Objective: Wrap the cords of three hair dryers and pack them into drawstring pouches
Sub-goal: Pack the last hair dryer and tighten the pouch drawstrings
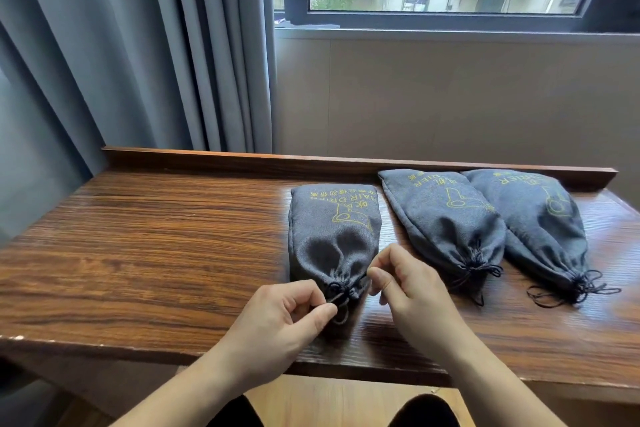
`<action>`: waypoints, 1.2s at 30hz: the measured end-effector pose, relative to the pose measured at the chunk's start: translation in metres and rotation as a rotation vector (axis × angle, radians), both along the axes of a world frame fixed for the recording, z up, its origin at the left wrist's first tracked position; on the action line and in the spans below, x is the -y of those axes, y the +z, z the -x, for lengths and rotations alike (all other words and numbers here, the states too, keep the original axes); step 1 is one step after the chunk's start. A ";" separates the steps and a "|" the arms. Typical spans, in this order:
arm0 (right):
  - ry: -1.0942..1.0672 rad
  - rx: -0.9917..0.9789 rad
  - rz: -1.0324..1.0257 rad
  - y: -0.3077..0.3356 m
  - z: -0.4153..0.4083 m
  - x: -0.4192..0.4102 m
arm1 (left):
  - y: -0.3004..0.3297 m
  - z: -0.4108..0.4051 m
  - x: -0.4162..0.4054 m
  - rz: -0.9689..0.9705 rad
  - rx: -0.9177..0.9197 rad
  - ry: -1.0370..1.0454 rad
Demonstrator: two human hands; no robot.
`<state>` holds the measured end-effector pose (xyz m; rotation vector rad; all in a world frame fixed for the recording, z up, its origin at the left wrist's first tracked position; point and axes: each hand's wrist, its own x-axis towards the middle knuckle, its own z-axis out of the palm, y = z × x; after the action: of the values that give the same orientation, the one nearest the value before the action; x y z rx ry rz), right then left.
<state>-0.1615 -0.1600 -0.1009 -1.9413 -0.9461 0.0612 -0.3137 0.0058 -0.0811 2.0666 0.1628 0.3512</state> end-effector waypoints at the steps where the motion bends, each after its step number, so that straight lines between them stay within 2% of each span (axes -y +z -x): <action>1: -0.006 0.002 0.004 -0.001 -0.002 -0.001 | 0.000 -0.001 0.000 0.005 0.004 -0.009; 6: -0.025 -0.022 0.029 -0.006 -0.006 -0.004 | -0.002 -0.008 -0.002 0.036 0.006 -0.021; 9: -0.003 -0.055 0.119 -0.010 -0.010 0.000 | -0.005 -0.014 -0.006 -0.122 0.145 0.014; 12: -0.008 -0.038 0.164 -0.008 -0.009 0.003 | -0.010 -0.015 -0.015 -0.190 0.300 0.133; 14: -0.062 -0.019 0.084 -0.006 -0.006 0.001 | -0.014 -0.023 -0.025 -0.295 0.217 0.201; 16: -0.073 -0.075 -0.006 -0.005 -0.001 -0.004 | -0.014 -0.037 -0.029 -0.317 0.019 0.173; 19: 0.036 -0.085 0.091 -0.009 0.005 -0.015 | -0.015 -0.058 -0.028 -0.269 -0.133 0.073; 23: 0.043 -0.020 0.265 -0.009 0.003 -0.026 | -0.015 -0.075 -0.033 -0.304 -0.090 0.064; 29: 0.052 0.040 0.277 -0.005 -0.023 -0.034 | -0.019 -0.097 -0.044 -0.360 -0.037 0.095; 32: -0.013 0.072 0.263 -0.001 -0.047 -0.040 | -0.019 -0.115 -0.061 -0.415 0.033 0.088; 36: -0.015 0.039 0.290 0.005 -0.082 -0.063 | -0.010 -0.156 -0.079 -0.357 -0.033 0.005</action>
<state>-0.0799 -0.0970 -0.0958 -2.2224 -0.9917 0.1597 -0.1582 0.0844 -0.0909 2.4259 0.1318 0.3697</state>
